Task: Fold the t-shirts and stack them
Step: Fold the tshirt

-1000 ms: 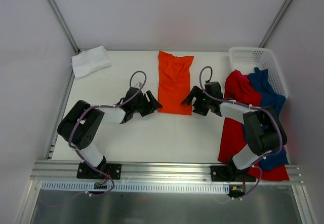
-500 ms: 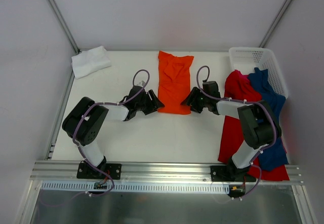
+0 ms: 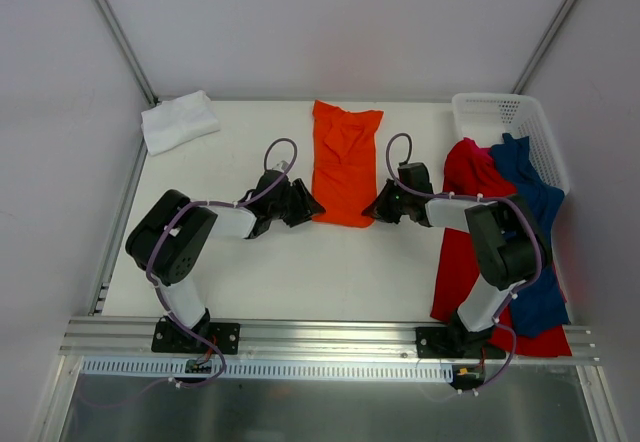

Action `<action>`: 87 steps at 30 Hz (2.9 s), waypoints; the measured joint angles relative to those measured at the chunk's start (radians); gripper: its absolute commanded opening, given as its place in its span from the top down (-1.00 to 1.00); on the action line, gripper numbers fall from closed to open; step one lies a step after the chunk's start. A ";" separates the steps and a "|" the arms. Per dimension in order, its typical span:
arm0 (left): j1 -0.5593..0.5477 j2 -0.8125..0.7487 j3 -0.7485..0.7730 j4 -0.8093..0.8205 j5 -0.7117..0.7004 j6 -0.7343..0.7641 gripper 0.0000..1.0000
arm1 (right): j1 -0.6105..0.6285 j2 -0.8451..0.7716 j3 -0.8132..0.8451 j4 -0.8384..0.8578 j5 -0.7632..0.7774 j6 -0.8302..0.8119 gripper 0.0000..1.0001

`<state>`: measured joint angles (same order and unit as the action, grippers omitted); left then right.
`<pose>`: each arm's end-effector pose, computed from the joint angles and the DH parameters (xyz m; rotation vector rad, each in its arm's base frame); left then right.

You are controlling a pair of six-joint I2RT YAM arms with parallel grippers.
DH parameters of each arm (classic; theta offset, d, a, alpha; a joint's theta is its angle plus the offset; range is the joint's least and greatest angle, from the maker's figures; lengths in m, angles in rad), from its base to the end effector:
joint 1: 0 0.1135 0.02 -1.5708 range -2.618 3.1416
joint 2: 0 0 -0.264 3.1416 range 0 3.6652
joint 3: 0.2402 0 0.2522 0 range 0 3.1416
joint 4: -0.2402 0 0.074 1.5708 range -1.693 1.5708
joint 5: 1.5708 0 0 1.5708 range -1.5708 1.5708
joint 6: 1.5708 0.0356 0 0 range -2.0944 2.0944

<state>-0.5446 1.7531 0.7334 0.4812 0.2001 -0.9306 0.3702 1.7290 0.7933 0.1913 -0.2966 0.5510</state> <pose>0.2878 -0.1826 0.1400 -0.3114 2.2739 -1.0447 0.3082 0.1308 0.1394 0.0604 2.4141 0.7921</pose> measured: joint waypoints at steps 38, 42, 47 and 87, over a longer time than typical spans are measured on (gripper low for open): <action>-0.170 -0.606 -0.154 -0.408 -0.090 0.010 1.00 | 0.332 -0.514 -0.050 -0.490 0.301 0.043 0.99; -0.176 -0.672 -0.134 -0.481 -0.115 0.031 1.00 | 0.345 -0.515 0.008 -0.542 0.337 0.043 0.99; -0.176 -0.648 -0.033 -0.542 -0.183 0.073 1.00 | 0.346 -0.487 0.088 -0.589 0.379 0.037 0.99; 0.085 0.282 0.791 -0.496 -0.093 0.269 1.00 | -0.023 0.351 0.914 -0.674 0.312 -0.149 0.99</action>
<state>-0.4595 2.0350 1.5242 -0.0147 0.1066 -0.6613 0.3477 2.0796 1.7069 -0.4831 0.0154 0.4019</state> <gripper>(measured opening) 0.022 0.036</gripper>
